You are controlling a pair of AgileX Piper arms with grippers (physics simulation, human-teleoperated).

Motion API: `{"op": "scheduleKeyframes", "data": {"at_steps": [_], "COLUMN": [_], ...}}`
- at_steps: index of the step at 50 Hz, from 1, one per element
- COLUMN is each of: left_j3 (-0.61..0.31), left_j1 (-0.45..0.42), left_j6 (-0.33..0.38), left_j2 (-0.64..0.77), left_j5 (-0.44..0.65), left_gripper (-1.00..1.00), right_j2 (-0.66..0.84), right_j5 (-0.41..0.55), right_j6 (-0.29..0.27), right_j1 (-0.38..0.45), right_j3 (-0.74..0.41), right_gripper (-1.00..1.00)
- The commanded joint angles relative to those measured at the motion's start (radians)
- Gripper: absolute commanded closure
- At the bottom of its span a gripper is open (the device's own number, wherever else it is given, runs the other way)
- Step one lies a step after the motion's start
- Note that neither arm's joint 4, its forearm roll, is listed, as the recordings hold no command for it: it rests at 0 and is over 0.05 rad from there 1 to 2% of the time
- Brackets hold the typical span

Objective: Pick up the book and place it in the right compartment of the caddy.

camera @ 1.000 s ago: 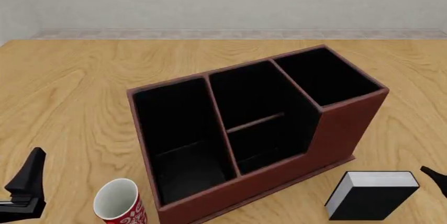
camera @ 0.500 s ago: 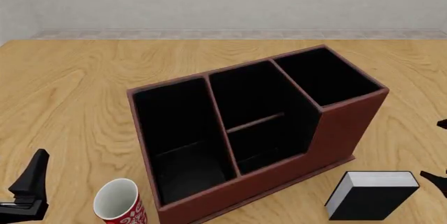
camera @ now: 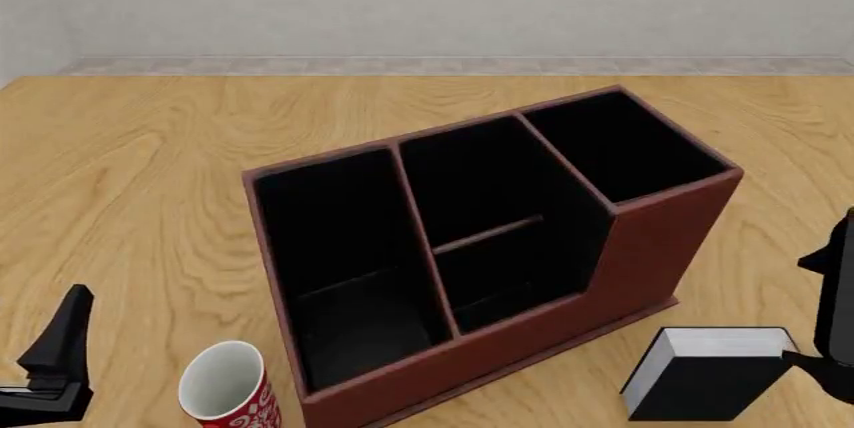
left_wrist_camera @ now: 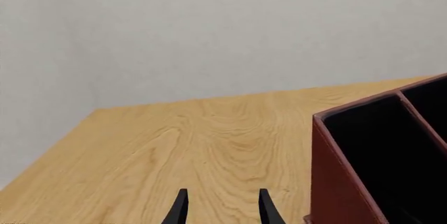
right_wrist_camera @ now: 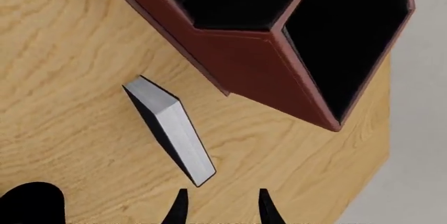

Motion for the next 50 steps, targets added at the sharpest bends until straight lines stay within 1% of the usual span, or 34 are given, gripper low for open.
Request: {"op": "scheduleKeyframes", "data": {"at_steps": [1, 4, 5, 6, 12, 17, 20, 22, 26, 29, 34, 40, 50], "left_j3": [0.001, 0.000, 0.000, 0.000, 0.000, 0.000, 0.000, 0.000, -0.001, -0.002, -0.002, -0.004, -0.004], "left_j1": [0.013, 0.011, 0.011, 0.014, 0.017, 0.018, 0.019, 0.021, 0.021, 0.020, 0.022, 0.027, 0.029], "left_j6": [0.003, 0.005, 0.005, 0.005, 0.007, 0.010, 0.012, 0.010, 0.003, 0.002, 0.005, 0.007, 0.008], "left_j2": [0.000, 0.000, 0.000, 0.000, 0.000, 0.000, 0.000, 0.000, 0.000, 0.000, 0.000, 0.000, 0.000], "left_j5": [0.003, 0.004, 0.004, 0.002, 0.001, 0.000, 0.001, 0.002, -0.001, -0.001, -0.001, -0.001, -0.003], "left_gripper": [-1.00, -1.00, -1.00, -1.00, -1.00, -1.00, -1.00, -1.00, -1.00, -1.00, -1.00, -1.00, -1.00], "right_j2": [0.037, 0.030, 0.030, 0.038, 0.051, 0.061, 0.067, 0.066, 0.074, 0.078, 0.088, 0.096, 0.110], "right_j5": [-0.018, -0.032, -0.032, -0.047, -0.061, -0.085, -0.091, -0.102, -0.119, -0.135, -0.142, -0.160, -0.190], "right_j6": [0.006, -0.019, -0.019, -0.011, 0.006, 0.005, 0.018, 0.015, 0.027, 0.023, 0.042, 0.052, 0.052], "right_j1": [0.001, -0.022, -0.022, -0.014, 0.007, 0.003, 0.017, 0.017, 0.030, 0.021, 0.036, 0.043, 0.038], "right_j3": [0.017, 0.055, 0.056, 0.063, 0.069, 0.077, 0.087, 0.100, 0.112, 0.135, 0.144, 0.164, 0.199], "right_gripper": [-1.00, -1.00, -1.00, -1.00, -1.00, -1.00, -1.00, -1.00, -1.00, -1.00, -1.00, -1.00, -1.00]}}
